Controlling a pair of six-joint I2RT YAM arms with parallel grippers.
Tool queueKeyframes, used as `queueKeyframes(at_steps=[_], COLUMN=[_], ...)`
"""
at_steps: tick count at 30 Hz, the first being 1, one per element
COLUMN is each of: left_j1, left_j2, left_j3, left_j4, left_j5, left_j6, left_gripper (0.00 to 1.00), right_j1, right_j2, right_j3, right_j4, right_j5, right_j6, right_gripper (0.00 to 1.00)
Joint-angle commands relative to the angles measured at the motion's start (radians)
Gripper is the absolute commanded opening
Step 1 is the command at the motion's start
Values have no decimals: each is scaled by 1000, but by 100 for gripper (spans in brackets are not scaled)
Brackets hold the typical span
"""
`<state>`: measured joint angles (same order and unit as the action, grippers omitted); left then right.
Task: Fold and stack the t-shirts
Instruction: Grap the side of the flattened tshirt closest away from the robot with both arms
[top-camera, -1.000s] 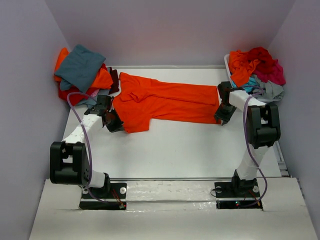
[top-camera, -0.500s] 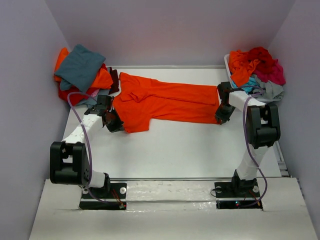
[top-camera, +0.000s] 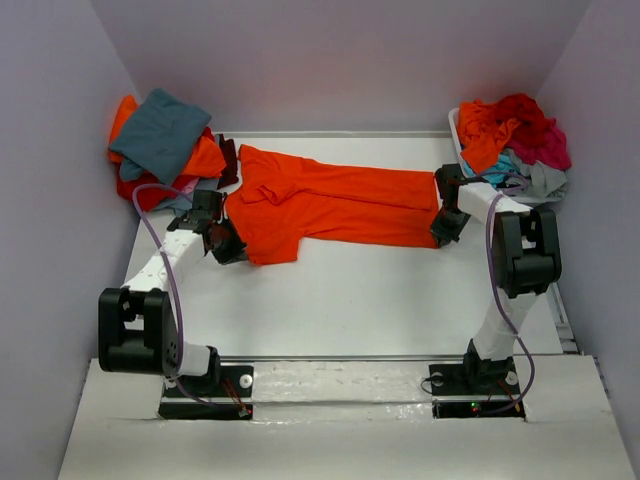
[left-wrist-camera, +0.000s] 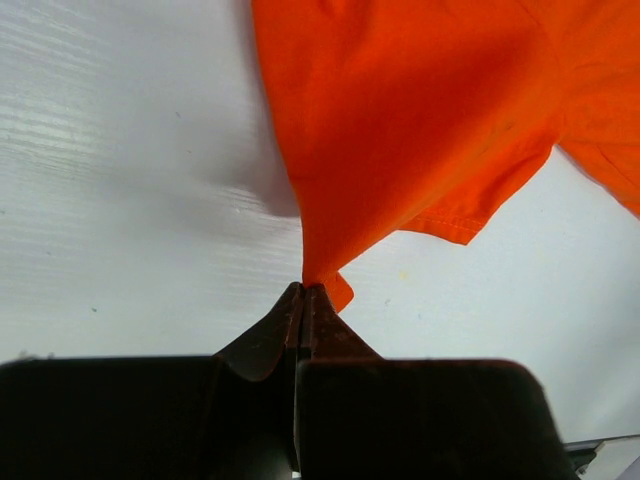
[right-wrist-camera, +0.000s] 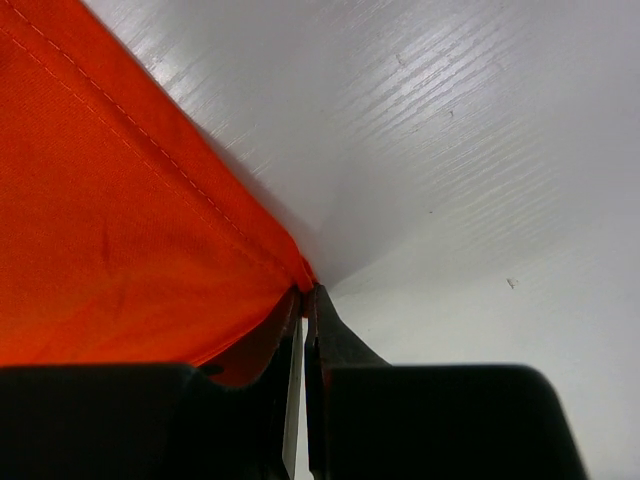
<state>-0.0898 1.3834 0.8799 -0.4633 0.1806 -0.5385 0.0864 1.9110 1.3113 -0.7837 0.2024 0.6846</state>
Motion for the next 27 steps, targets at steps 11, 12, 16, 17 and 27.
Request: queueKeyframes(at_steps=[11, 12, 16, 17, 27], left_j1=[4, 4, 4, 4, 4], left_j2=[-110, -113, -122, -124, -138], left_j3=[-41, -41, -25, -25, -18], left_j4=[-28, -31, -43, -44, -52], left_j5=[-16, -18, -27, -29, -29], left_j6=[20, 21, 22, 22, 22], left_gripper=[6, 6, 6, 6, 6], right_j1=[-19, -19, -19, -19, -19], right_j2=[3, 5, 5, 5, -15], right_j3=[-35, -35, -34, -34, -38], right_j4=[11, 11, 12, 12, 8], right_j5=[-80, -83, -90, -92, -103], right_j6=[-40, -40, -40, -40, -46], right_gripper=[7, 7, 7, 7, 7])
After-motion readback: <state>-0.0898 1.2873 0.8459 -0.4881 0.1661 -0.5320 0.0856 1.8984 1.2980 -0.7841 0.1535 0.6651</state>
